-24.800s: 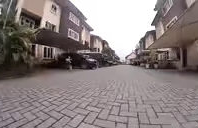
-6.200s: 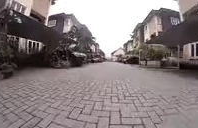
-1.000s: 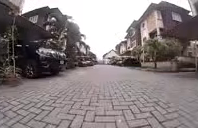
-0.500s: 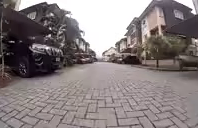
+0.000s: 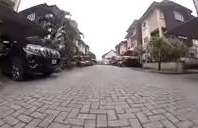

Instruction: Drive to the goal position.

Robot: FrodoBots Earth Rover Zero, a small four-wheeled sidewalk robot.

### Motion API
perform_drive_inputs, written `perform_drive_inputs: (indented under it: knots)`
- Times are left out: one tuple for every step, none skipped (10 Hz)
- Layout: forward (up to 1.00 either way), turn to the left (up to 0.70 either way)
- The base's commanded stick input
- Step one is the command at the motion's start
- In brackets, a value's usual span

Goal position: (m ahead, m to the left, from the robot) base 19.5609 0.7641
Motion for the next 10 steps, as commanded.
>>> perform_drive_inputs:
  knots:
    - [0.70, 0.00]
    - [0.70, 0.00]
    - [0.70, 0.00]
    - [0.70, 0.00]
    - [0.70, 0.00]
    - [0.70, 0.00]
    - [0.70, 0.00]
    - [0.70, 0.00]
    - [0.70, 0.00]
    - [0.70, 0.00]
